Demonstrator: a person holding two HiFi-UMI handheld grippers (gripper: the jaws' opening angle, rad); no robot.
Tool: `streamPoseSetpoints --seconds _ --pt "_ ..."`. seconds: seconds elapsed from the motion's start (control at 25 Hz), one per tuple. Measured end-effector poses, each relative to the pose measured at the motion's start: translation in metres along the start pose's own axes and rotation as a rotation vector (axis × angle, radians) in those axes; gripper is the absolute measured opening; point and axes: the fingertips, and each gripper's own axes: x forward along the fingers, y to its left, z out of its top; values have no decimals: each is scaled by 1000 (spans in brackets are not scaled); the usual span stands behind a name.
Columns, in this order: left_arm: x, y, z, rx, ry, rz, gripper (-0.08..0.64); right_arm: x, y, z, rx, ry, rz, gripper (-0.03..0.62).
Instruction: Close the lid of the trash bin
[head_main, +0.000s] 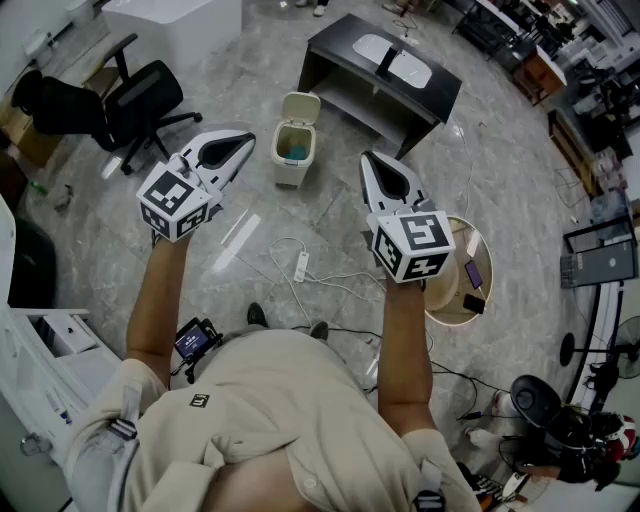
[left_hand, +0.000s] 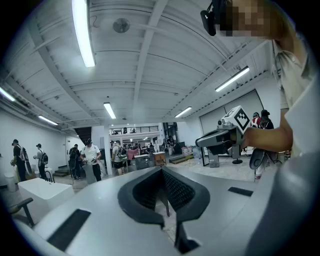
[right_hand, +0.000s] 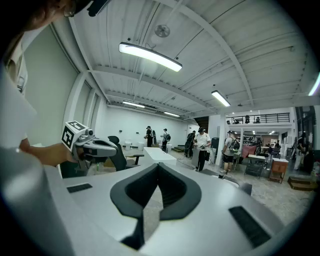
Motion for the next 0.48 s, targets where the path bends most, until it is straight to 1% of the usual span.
streamPoseSetpoints --seconds 0.12,0.32,0.48 --pt "-6 -1 -4 -4 -1 -8 15 -2 8 -1 -4 3 -3 21" --pt "-10 8 -5 -8 -14 -24 15 5 16 0 -8 9 -19 23" --pt "-10 16 -7 -14 -30 -40 15 7 22 5 -1 -7 -30 23"
